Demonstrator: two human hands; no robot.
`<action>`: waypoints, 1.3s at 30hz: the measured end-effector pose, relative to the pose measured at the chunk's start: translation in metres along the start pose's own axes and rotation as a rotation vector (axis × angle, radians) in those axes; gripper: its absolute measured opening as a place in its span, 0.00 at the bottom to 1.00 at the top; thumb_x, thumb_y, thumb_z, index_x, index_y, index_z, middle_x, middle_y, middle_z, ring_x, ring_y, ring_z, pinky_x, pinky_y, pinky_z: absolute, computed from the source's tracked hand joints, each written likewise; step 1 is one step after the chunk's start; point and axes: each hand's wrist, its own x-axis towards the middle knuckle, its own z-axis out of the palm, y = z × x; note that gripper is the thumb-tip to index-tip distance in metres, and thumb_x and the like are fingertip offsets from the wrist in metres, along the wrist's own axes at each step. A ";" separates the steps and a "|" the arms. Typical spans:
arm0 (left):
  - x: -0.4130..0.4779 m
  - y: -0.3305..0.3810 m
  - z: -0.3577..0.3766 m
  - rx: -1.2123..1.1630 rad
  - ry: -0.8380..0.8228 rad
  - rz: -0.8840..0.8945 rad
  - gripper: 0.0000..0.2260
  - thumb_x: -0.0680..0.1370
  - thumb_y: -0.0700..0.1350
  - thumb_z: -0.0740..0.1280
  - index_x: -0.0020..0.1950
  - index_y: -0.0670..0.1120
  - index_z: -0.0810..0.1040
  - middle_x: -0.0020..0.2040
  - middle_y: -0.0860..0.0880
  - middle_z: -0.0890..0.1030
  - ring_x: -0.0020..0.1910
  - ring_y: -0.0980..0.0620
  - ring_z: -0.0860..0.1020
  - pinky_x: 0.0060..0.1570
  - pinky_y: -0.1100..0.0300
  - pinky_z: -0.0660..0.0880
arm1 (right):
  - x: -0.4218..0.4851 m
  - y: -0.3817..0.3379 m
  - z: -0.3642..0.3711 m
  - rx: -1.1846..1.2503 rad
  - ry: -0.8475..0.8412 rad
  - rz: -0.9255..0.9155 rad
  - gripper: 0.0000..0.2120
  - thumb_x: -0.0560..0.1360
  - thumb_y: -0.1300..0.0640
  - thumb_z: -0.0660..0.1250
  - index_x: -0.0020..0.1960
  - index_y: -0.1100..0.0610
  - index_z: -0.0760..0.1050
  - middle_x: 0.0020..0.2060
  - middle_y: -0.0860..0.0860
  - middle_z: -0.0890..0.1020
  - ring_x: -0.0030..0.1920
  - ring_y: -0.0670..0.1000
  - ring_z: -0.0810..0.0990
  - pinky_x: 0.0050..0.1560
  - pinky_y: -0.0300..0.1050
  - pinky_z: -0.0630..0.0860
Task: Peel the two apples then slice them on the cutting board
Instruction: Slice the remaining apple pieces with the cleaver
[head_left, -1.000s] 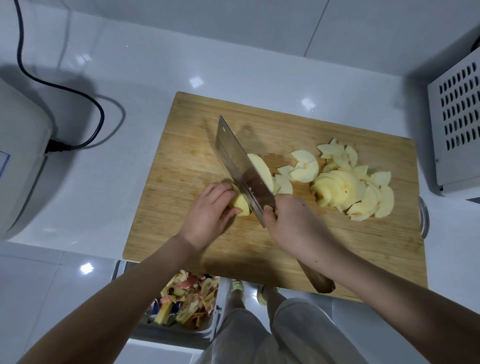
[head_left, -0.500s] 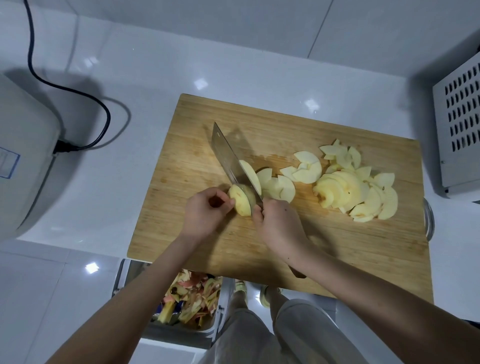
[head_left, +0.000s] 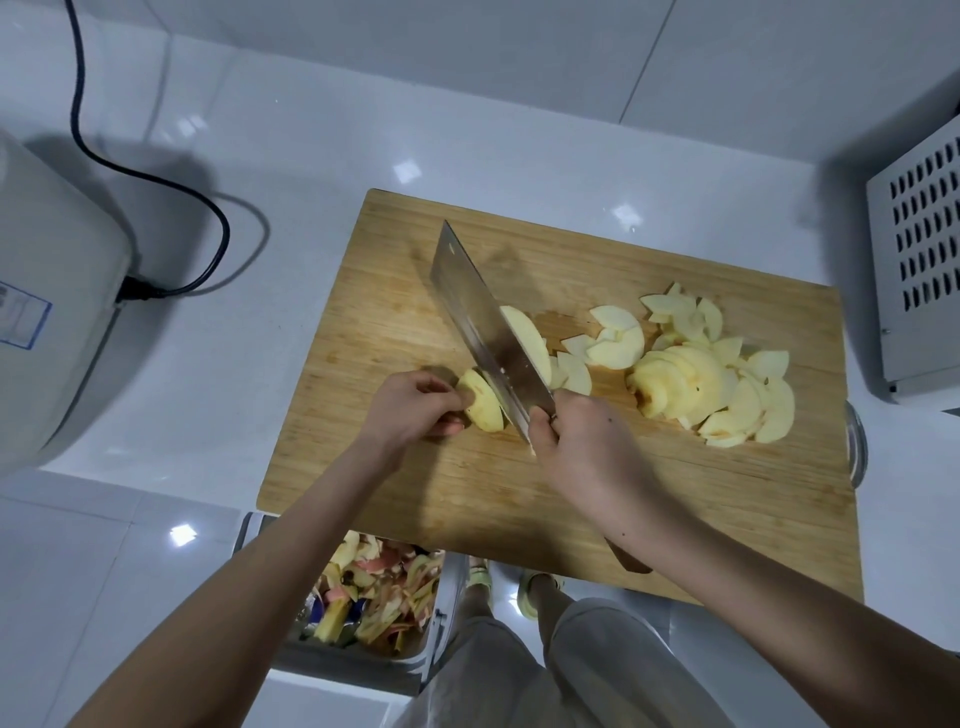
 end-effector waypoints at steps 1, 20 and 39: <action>0.000 0.000 0.000 0.009 -0.001 0.000 0.07 0.72 0.38 0.73 0.47 0.37 0.81 0.43 0.38 0.83 0.36 0.48 0.81 0.35 0.63 0.79 | -0.001 0.000 -0.001 -0.006 -0.005 -0.001 0.12 0.81 0.54 0.55 0.39 0.52 0.65 0.28 0.44 0.68 0.26 0.41 0.67 0.23 0.33 0.58; 0.002 0.002 0.002 -0.023 0.031 -0.039 0.02 0.71 0.35 0.73 0.40 0.38 0.81 0.35 0.43 0.82 0.34 0.49 0.81 0.41 0.60 0.81 | 0.017 0.008 0.035 0.003 -0.040 0.018 0.12 0.80 0.54 0.56 0.39 0.54 0.68 0.28 0.44 0.69 0.27 0.41 0.67 0.29 0.34 0.65; 0.001 0.005 0.002 0.000 0.013 -0.037 0.03 0.71 0.34 0.72 0.42 0.36 0.81 0.35 0.42 0.82 0.31 0.50 0.81 0.35 0.63 0.80 | -0.003 0.002 0.014 -0.065 0.011 -0.062 0.10 0.81 0.54 0.55 0.41 0.53 0.70 0.28 0.42 0.67 0.26 0.40 0.66 0.24 0.32 0.57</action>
